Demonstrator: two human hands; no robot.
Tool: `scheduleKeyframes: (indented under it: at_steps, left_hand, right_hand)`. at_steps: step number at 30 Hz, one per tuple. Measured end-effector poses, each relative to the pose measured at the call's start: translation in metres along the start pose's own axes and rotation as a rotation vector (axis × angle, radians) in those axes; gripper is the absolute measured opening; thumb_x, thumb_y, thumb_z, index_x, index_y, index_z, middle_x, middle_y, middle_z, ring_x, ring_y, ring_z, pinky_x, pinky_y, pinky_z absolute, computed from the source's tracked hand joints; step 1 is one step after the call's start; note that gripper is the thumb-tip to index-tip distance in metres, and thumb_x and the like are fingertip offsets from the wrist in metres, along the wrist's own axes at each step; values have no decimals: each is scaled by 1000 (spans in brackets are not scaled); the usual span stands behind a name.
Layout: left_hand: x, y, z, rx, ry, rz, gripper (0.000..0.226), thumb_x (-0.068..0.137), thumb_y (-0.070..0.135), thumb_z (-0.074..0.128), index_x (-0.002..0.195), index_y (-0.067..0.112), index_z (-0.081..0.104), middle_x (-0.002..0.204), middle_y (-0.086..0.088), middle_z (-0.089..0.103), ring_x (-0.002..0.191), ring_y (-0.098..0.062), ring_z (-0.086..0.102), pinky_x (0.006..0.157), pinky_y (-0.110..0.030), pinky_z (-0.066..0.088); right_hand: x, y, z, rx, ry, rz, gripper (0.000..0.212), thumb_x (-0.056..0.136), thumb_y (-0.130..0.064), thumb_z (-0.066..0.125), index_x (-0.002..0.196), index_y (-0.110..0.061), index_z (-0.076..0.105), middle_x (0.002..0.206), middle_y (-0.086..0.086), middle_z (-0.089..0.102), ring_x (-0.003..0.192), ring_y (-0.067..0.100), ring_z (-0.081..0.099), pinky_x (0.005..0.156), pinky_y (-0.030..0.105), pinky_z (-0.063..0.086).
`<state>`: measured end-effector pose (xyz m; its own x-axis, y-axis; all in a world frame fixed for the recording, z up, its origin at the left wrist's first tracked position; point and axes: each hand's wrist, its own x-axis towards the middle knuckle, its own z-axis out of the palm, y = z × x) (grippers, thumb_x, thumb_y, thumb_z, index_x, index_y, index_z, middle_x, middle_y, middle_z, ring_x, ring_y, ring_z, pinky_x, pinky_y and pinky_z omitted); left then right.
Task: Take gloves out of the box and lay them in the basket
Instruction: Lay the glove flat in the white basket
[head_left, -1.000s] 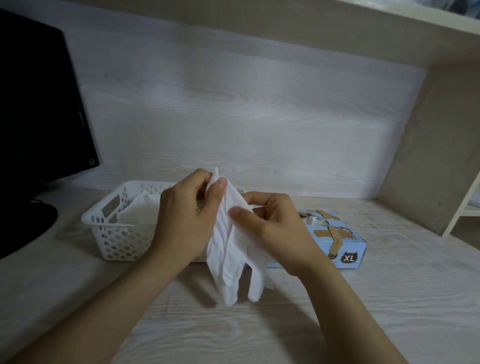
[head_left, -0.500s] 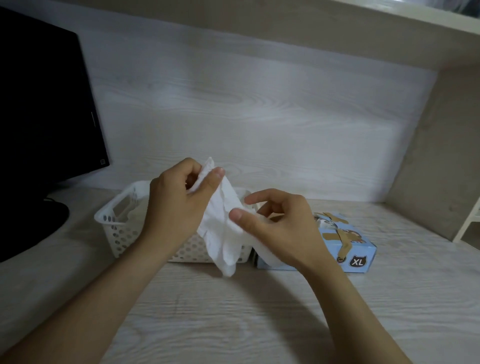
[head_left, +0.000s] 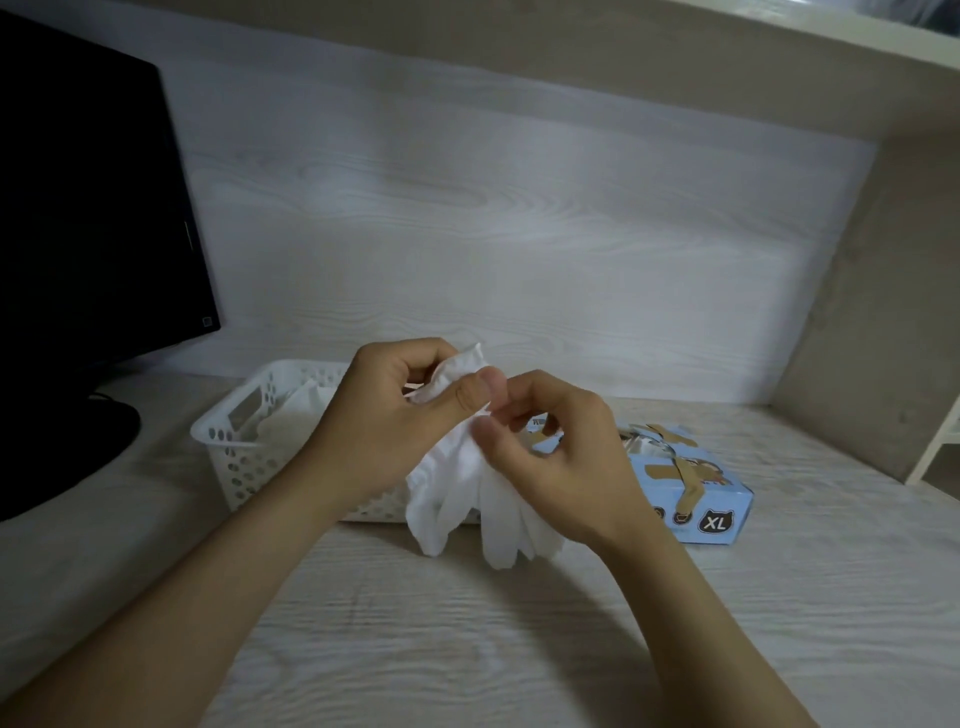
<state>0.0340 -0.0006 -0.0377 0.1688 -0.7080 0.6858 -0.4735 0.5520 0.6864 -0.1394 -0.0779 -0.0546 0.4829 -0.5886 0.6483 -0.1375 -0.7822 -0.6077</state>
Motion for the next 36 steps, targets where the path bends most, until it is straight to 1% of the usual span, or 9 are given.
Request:
scheduleKeyframes:
  at_steps: [3, 6, 9, 15, 17, 20, 26, 32, 36]
  left_hand:
    - [-2, 3, 2, -24, -51, -18, 38, 93, 36, 74, 64, 15, 62, 60, 3, 52, 61, -8, 51, 62, -24, 44]
    - [-3, 6, 2, -57, -64, -26, 33, 93, 34, 75, 65, 18, 66, 57, 6, 53, 58, -8, 49, 59, -26, 41]
    - [-2, 6, -1, -69, -40, -32, 39, 92, 38, 75, 73, 5, 67, 68, -21, 53, 63, -18, 52, 60, -33, 42]
    - [2, -3, -12, -36, 119, -68, 54, 91, 45, 73, 79, -7, 63, 72, -30, 57, 62, -26, 52, 60, -37, 43]
    - [4, -10, -16, 64, 198, -50, 44, 93, 45, 73, 79, 3, 71, 75, -24, 66, 67, -39, 61, 64, -45, 51]
    - [6, -17, -21, 181, 282, -71, 31, 95, 45, 73, 80, 18, 77, 75, -4, 74, 77, -31, 70, 76, -49, 58]
    - [7, -16, -24, 190, 257, -120, 34, 99, 47, 67, 83, 18, 76, 79, -16, 73, 82, -42, 68, 77, -55, 57]
    - [7, -17, -28, 246, 267, -120, 35, 98, 48, 67, 83, 18, 76, 80, -13, 73, 80, -37, 67, 77, -49, 56]
    - [8, -19, -33, 320, 314, -78, 33, 99, 47, 67, 84, 19, 77, 76, -9, 74, 76, -33, 69, 72, -43, 55]
  right_hand:
    - [-2, -3, 2, -12, -18, -44, 30, 82, -48, 86, 91, -23, 73, 82, -13, 72, 87, 12, 70, 74, 14, 46]
    - [0, 2, 3, 19, -18, -74, 6, 91, -21, 80, 87, -21, 76, 77, -13, 73, 80, 13, 70, 72, 18, 46]
    - [-1, 0, -2, 175, -43, -32, 15, 93, -6, 74, 88, -19, 78, 77, -9, 75, 74, 13, 70, 71, 25, 50]
    - [-1, -5, -9, 431, -76, 180, 5, 94, -9, 79, 99, -7, 80, 82, 18, 79, 78, 32, 78, 67, 40, 62]
    - [0, -4, -12, 465, -91, 205, 7, 94, -3, 77, 100, -4, 80, 82, 19, 78, 71, 21, 75, 65, 28, 57]
    - [2, -4, -15, 505, -56, 224, 14, 94, 3, 73, 103, -5, 80, 85, 25, 77, 72, 23, 69, 67, 31, 56]
    - [3, -5, -12, 462, -13, 295, 30, 92, -5, 60, 101, -22, 82, 79, 46, 53, 68, 33, 45, 63, 38, 41]
    - [1, -8, -14, 280, -116, 322, 4, 84, -21, 86, 86, -23, 83, 80, 28, 73, 65, 40, 67, 61, 40, 54]
    - [2, -2, -10, 151, -40, 211, 11, 76, -18, 68, 66, -17, 74, 62, 5, 70, 54, 24, 61, 46, 32, 46]
